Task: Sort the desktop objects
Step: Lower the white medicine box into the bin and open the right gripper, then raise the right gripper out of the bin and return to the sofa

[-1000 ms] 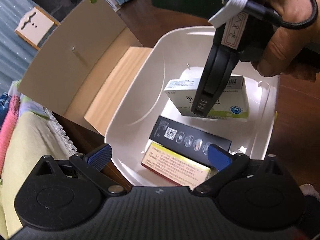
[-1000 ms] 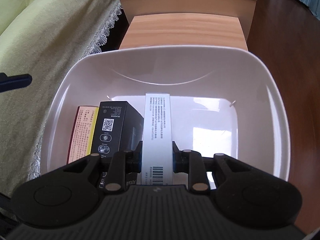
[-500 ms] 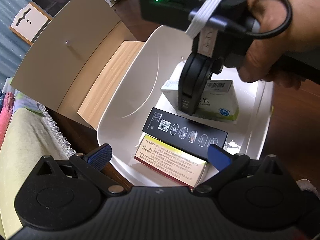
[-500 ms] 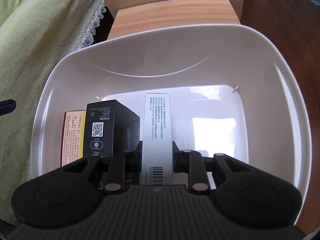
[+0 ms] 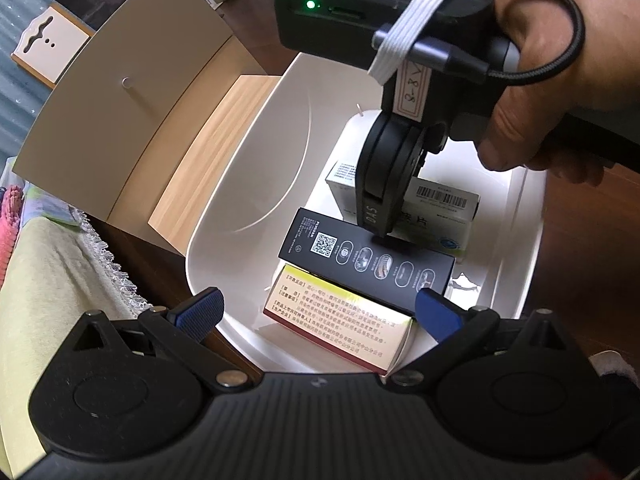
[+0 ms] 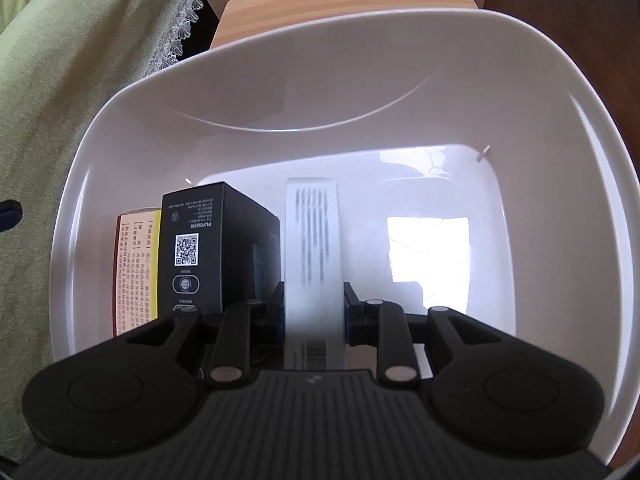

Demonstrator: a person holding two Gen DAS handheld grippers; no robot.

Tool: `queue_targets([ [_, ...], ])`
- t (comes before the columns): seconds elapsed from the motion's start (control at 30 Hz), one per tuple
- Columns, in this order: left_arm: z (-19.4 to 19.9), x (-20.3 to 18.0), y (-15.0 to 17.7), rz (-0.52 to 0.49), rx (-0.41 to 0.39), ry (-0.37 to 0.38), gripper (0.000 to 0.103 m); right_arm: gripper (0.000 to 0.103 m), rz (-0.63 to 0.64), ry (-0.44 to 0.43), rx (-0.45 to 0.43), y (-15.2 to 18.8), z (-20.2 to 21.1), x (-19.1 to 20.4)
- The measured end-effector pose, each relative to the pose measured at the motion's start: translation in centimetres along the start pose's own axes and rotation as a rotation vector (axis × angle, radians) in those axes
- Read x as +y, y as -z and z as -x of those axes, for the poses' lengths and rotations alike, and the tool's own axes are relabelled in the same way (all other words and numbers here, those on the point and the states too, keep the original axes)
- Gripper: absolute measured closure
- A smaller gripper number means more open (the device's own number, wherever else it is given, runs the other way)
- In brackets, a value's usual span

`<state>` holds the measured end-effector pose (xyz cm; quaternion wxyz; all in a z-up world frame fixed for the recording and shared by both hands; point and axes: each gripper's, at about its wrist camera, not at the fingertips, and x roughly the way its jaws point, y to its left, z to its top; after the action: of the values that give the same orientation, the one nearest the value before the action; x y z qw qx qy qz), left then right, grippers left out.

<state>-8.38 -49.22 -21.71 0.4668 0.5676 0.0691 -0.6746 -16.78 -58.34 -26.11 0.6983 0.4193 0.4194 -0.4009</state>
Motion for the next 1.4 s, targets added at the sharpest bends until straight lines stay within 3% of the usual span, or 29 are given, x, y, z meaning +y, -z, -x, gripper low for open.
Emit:
queue_targets([
  [0.27,-0.1,0.0,0.0,-0.002,0.002,-0.001,0.0,0.078,-0.013,-0.018,-0.018,0.2,0.9,-0.2],
  [0.53,-0.1,-0.2,-0.1,-0.004,0.001,-0.006,0.0,0.076,-0.025,-0.09,-0.084,-0.1,4.5,-1.1],
  [0.63,-0.1,-0.2,0.0,-0.009,0.004,-0.005,0.0,0.076,0.059,-0.073,-0.109,-0.5,5.8,-1.4],
  [0.73,-0.1,-0.2,-0.1,-0.007,-0.002,-0.006,0.0,0.075,0.249,-0.035,-0.072,-1.1,5.5,-1.1],
  [0.87,-0.1,-0.2,-0.1,-0.006,-0.004,-0.005,0.0,0.072,0.554,0.013,0.071,-0.9,3.6,-0.3],
  [1.0,-0.1,-0.3,-0.1,-0.014,-0.002,-0.005,0.0,0.072,0.837,0.005,0.139,0.2,2.2,1.0],
  [1.17,-0.1,-0.4,-0.3,-0.018,0.0,-0.01,0.0,0.073,1.046,-0.043,0.19,1.0,1.0,2.3],
  [1.4,-0.1,-0.2,-0.4,-0.007,0.002,-0.018,0.0,0.073,1.261,-0.03,0.207,1.6,-0.8,2.8],
])
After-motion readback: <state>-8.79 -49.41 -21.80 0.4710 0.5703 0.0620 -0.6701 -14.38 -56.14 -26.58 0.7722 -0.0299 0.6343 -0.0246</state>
